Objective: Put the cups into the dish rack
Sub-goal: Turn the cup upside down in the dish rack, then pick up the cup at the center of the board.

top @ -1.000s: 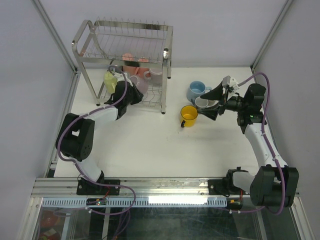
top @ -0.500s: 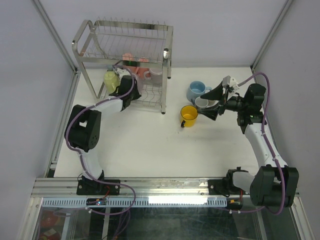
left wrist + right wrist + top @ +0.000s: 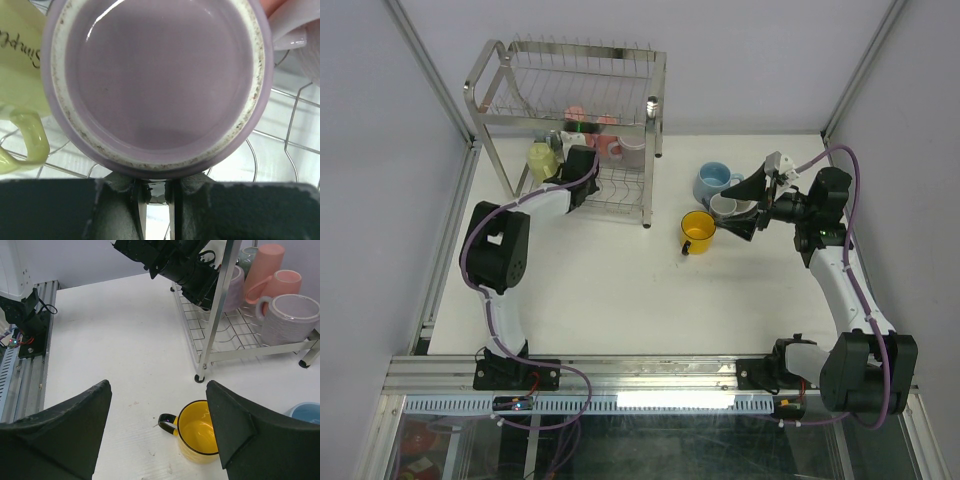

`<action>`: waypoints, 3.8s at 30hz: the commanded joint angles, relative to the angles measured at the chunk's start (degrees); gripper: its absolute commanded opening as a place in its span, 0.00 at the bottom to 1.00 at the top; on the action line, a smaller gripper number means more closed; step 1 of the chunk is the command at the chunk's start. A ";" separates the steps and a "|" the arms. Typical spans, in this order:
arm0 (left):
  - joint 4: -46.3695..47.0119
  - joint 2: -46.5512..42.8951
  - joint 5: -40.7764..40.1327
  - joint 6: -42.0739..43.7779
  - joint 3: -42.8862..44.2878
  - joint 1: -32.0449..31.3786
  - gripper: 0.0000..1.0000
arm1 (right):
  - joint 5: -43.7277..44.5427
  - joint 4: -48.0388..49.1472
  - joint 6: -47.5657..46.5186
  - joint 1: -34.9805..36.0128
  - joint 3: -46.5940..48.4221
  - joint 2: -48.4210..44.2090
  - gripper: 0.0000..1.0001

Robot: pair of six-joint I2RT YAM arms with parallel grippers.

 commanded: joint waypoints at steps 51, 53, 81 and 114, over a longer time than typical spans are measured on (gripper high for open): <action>7.47 -11.48 5.37 3.98 -6.85 0.48 0.38 | -1.08 0.88 -0.98 -0.53 0.24 -1.84 0.80; 9.11 -12.62 7.39 4.68 -8.88 0.47 0.39 | -1.08 0.85 -0.93 -0.53 0.20 -1.84 0.80; 36.66 -39.02 25.37 3.17 -41.31 0.55 0.69 | -1.11 0.98 -1.10 -0.53 -0.02 -1.98 0.80; 43.28 -54.59 43.32 -15.91 -53.80 1.05 0.99 | 10.77 -65.78 -69.51 4.52 22.54 11.92 0.96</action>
